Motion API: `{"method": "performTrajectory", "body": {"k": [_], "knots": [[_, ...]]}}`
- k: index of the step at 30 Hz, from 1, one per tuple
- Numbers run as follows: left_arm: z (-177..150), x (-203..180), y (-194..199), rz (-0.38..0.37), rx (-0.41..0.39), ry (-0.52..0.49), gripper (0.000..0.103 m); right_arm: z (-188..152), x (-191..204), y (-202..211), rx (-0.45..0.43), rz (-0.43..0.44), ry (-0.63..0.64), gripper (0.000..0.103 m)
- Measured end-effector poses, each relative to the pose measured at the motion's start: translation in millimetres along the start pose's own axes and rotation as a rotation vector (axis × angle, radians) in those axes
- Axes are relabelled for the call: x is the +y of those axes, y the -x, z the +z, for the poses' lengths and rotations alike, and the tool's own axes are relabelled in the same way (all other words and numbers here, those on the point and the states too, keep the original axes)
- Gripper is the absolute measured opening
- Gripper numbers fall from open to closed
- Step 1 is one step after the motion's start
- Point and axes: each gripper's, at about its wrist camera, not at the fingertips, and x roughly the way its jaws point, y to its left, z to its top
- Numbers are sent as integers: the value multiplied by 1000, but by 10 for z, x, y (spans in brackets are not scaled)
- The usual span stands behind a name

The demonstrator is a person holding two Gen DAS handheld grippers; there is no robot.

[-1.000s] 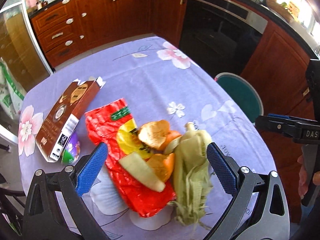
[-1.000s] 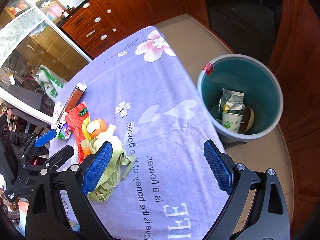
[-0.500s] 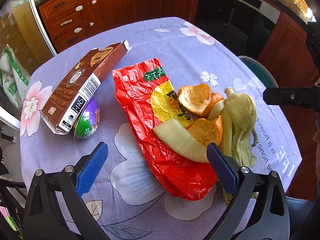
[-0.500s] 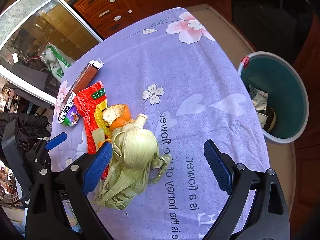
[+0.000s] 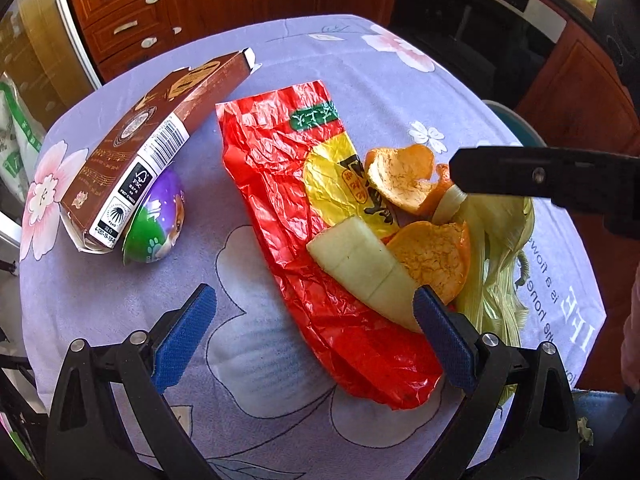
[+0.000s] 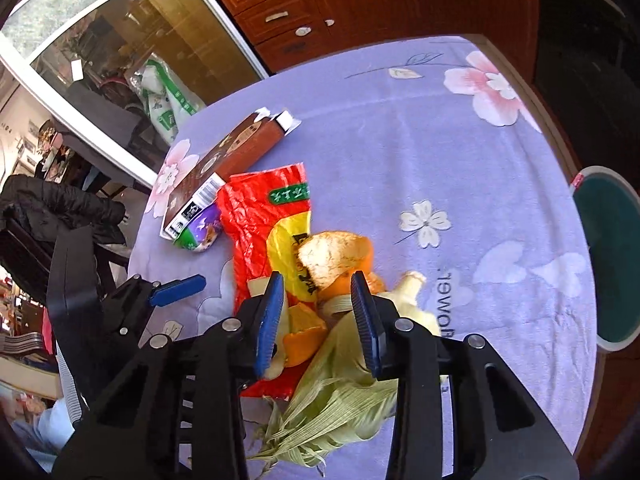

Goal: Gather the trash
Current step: 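Grasp the orange peels with the right tool while the left tool grasps the pale melon rind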

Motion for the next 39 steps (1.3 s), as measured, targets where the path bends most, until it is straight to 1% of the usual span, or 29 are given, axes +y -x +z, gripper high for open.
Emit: {"method": "performTrajectory", "body": {"k": [2, 5, 10, 14, 19, 23, 24, 26, 28, 29, 31, 33, 37, 39], "knots": [[-10, 30, -11, -2, 4, 7, 99, -51, -7, -49, 24, -12, 18, 34], [-17, 46, -2, -9, 3, 15, 99, -104, -100, 0, 27, -23, 15, 27], [-23, -30, 14, -6, 2, -5, 99, -202, -251, 140, 27, -49, 31, 27], [6, -155, 23, -9, 0, -42, 99, -277, -356, 229, 18, -69, 30, 27], [27, -257, -10, -4, 6, -68, 99, -334, -525, 324, -2, -94, -2, 27], [34, -312, 20, -11, -13, -95, 98, -341, -626, 391, -15, -95, -39, 27], [33, -336, 33, -24, -21, -108, 97, -348, -632, 397, -17, -94, -42, 27], [32, -380, 52, -49, -25, -135, 89, -354, -632, 394, -19, -93, -43, 27], [36, -407, 46, -64, -15, -157, 78, -360, -623, 395, -23, -94, -42, 28], [37, -412, 45, -70, -10, -163, 75, -359, -632, 395, -25, -92, -46, 28], [35, -406, 62, -76, -7, -177, 62, -361, -660, 406, -31, -93, -55, 28], [29, -392, 102, -84, -5, -190, 59, -368, -672, 417, -33, -88, -65, 28], [25, -355, 209, -87, -19, -185, 59, -354, -659, 444, -42, -77, -74, 28], [26, -346, 258, -102, -31, -182, 59, -329, -623, 480, -57, -62, -73, 28]]}}
